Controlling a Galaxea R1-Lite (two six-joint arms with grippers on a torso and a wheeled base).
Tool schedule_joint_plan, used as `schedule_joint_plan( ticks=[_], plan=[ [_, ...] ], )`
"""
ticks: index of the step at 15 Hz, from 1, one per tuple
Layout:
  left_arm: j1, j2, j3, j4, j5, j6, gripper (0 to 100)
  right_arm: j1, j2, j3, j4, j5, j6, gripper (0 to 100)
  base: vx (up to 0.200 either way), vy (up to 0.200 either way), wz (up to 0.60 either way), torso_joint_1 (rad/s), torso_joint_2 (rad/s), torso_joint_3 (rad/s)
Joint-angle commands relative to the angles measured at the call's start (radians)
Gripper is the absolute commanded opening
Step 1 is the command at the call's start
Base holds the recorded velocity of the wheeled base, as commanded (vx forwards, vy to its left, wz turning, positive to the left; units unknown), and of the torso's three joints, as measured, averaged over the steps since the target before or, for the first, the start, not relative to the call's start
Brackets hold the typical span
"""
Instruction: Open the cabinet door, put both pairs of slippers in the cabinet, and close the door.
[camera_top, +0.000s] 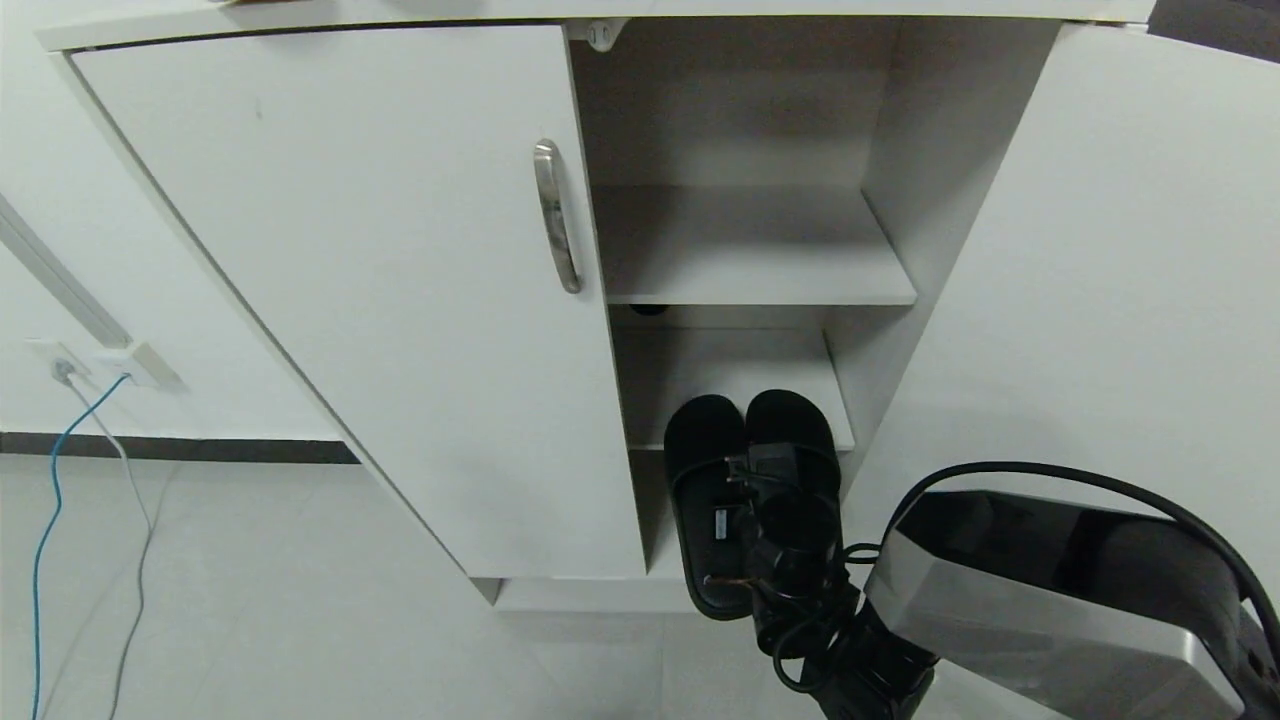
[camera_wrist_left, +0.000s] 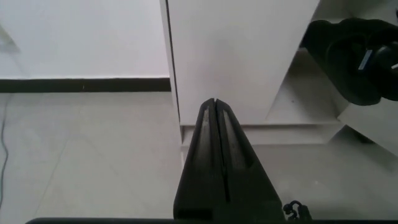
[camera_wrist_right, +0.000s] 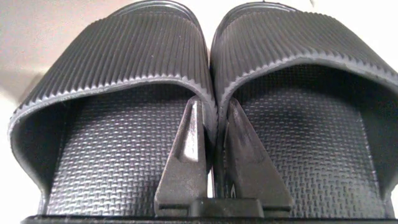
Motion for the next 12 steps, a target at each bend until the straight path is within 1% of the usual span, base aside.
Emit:
schedule_joint_plan(
  ticks=[1, 5, 7, 12],
  plan=[
    [0.001, 0.001, 0.0, 0.0, 0.0, -0.001, 0, 0.0, -0.003, -0.008, 0.003, 0.001, -0.001, 0, 0.2, 0.0, 0.0, 0.002, 0.0, 0.002],
    [0.001, 0.001, 0.0, 0.0, 0.0, -0.001, 0, -0.021, 0.005, -0.065, 0.053, 0.008, -0.006, 0, 0.0, 0.0, 0.0, 0.0, 0.0, 0.0],
    [0.001, 0.001, 0.0, 0.0, 0.0, -0.002, 0, -0.038, 0.028, -0.143, 0.098, 0.008, -0.002, 0, 0.0, 0.0, 0.0, 0.0, 0.0, 0.0],
    [0.001, 0.001, 0.0, 0.0, 0.0, -0.002, 0, -0.103, 0.101, -0.38, 0.294, 0.009, 0.005, 0, 0.0, 0.0, 0.0, 0.0, 0.0, 0.0]
  ],
)
